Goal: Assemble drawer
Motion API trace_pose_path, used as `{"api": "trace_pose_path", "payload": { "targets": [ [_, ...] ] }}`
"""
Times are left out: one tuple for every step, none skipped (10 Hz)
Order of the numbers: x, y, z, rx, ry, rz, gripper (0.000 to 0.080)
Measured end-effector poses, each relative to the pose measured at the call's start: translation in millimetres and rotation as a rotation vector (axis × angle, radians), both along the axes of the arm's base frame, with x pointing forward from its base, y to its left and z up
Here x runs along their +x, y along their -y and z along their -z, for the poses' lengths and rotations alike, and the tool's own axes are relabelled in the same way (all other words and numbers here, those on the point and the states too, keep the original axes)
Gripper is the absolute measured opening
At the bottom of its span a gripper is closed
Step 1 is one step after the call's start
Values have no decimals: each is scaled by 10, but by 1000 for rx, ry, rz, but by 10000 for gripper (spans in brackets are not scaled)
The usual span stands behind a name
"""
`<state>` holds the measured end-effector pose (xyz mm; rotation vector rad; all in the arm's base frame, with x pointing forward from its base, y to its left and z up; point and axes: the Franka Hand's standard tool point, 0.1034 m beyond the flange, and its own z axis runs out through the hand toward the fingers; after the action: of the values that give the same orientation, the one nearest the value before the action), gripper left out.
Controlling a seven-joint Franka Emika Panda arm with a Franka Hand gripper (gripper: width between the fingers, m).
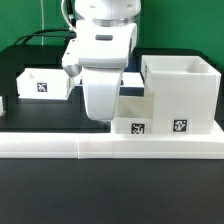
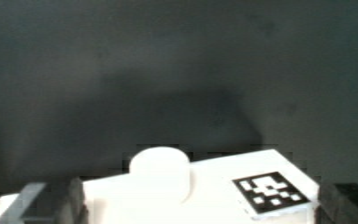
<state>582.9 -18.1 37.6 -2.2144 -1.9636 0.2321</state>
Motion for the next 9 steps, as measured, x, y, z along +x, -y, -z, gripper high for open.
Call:
{"api": "trace_pose_path", "payload": {
  "targets": [
    [3, -3, 0, 2, 0, -7, 649],
    [22, 1, -5, 7, -2, -29, 649],
    [29, -9, -4, 5, -2, -23, 649],
    [28, -31, 0, -19, -3, 15, 649],
    [28, -31, -1, -39, -6, 22, 649],
    [28, -33, -12, -44, -13, 22, 649],
    [27, -25, -20, -45, -13, 24, 649],
    [22, -21, -12, -45, -14, 24, 649],
    [21, -19, -11, -45, -14, 24, 649]
  ]
}}
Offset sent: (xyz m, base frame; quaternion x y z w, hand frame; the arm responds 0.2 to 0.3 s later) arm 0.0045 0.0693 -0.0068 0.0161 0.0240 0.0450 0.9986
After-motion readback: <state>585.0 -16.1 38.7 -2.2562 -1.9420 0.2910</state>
